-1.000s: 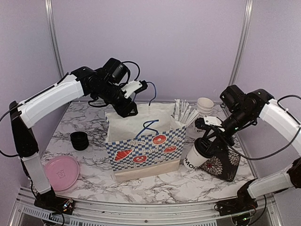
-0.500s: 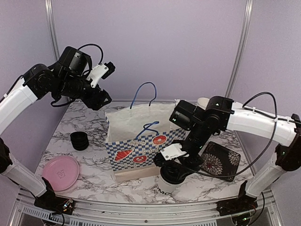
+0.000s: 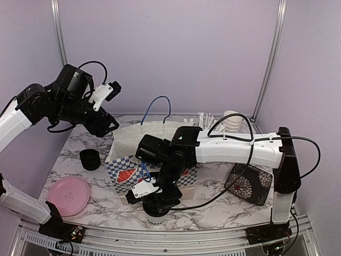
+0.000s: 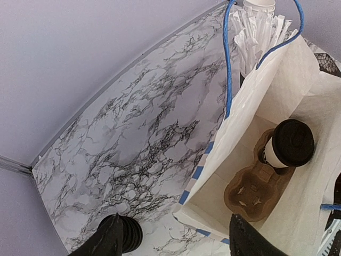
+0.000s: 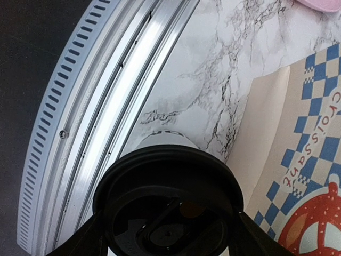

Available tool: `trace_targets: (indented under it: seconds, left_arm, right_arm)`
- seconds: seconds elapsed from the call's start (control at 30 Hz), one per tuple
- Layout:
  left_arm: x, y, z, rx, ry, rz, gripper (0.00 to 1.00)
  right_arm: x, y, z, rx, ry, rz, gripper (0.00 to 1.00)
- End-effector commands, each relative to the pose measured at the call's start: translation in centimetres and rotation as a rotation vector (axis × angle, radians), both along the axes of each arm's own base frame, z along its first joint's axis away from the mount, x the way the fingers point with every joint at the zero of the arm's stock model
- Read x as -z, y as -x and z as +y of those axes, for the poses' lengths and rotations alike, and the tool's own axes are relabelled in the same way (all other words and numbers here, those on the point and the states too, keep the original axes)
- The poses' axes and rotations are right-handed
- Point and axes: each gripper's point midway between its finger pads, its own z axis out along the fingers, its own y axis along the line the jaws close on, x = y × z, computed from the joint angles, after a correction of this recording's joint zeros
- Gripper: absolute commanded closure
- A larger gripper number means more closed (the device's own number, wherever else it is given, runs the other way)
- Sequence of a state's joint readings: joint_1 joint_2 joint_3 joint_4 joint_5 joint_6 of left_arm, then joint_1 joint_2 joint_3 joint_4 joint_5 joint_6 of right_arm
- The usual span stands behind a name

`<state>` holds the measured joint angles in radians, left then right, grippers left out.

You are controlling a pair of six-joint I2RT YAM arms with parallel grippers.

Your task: Pack the takeout coffee

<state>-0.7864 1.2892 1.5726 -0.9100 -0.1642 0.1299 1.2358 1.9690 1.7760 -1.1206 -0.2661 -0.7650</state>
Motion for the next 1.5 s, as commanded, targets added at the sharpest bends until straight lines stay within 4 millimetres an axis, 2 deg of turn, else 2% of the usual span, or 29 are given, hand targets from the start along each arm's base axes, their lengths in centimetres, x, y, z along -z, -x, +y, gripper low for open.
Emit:
trace_targets:
  seconds: [0.0,0.1,0.2,0.23,0.27,0.43,0.57,0.63,0.7,0.77,0.87,0.93,1.0,1.07,1.13,1.2,1.37,1.47]
  left_arm:
    - [0.7,1.2,0.5,0.023,0.012,0.018,0.31]
    - [1.0,1.6,0.7,0.044,0.005,0.013,0.31]
    - [0.8,2.0,0.6,0.068,0.007,0.008,0.30]
    - [0.4,2.1,0.5,0.073,0.017,0.002,0.30]
    - [-0.2,2.2,0.5,0.071,0.034,-0.004,0.30]
    - [-4.6,4.9,-0.1,0.138,0.192,-0.029,0.31]
    - [-8.9,8.8,-1.9,0.272,0.318,-0.053,0.32]
    - [-9.8,10.6,-3.2,0.345,0.340,-0.050,0.32]
    - [-9.7,12.3,-5.0,0.423,0.336,-0.022,0.32]
    - [-8.2,14.0,-7.0,0.506,0.286,0.027,0.32]
    - [-4.4,16.6,-9.5,0.617,0.131,0.085,0.31]
    - [-1.8,18.4,-10.8,0.689,0.025,0.113,0.30]
    - [0.5,19.9,-11.7,0.760,-0.067,0.153,0.30]
    - [2.8,21.0,-12.5,0.823,-0.142,0.196,0.29]
    - [4.9,21.4,-13.0,0.854,-0.209,0.229,0.28]
    - [7.3,21.3,-13.4,0.872,-0.274,0.255,0.27]
    - [12.5,19.1,-13.1,0.814,-0.473,0.233,0.25]
    - [14.6,18.0,-12.9,0.789,-0.517,0.252,0.22]
  right_arm:
    - [0.6,-1.0,1.6,0.047,0.019,-0.058,0.33]
    - [1.2,-0.9,1.7,0.047,0.042,-0.072,0.28]
    - [0.3,-0.3,1.4,0.032,0.032,-0.057,0.21]
    - [-0.2,0.0,1.3,0.022,0.022,-0.049,0.09]
    - [-0.9,0.4,1.0,0.007,0.011,-0.037,0.02]
    - [-5.2,2.7,-0.2,-0.082,-0.099,0.016,0.01]
    - [-8.6,3.9,-1.5,-0.136,-0.203,0.024,0.01]
    - [-9.5,4.3,-2.3,-0.153,-0.236,0.012,0.01]
    - [-10.4,4.5,-3.2,-0.163,-0.258,-0.003,0.01]
    - [-11.0,4.5,-4.3,-0.161,-0.262,-0.007,0.01]
    - [-12.0,3.6,-6.8,-0.124,-0.264,0.012,0.01]
    - [-13.1,1.6,-8.9,-0.058,-0.289,0.039,0.01]
    - [-15.3,-0.5,-11.2,0.011,-0.384,0.096,0.01]
    - [-16.5,-2.8,-13.8,0.076,-0.469,0.124,0.01]
    - [-16.7,-4.3,-15.5,0.137,-0.514,0.132,0.01]
    - [-16.1,-5.2,-16.4,0.201,-0.530,0.144,0.01]
    - [-13.5,-6.8,-17.2,0.317,-0.545,0.144,0.01]
    - [-12.6,-7.5,-17.7,0.357,-0.547,0.142,0.01]
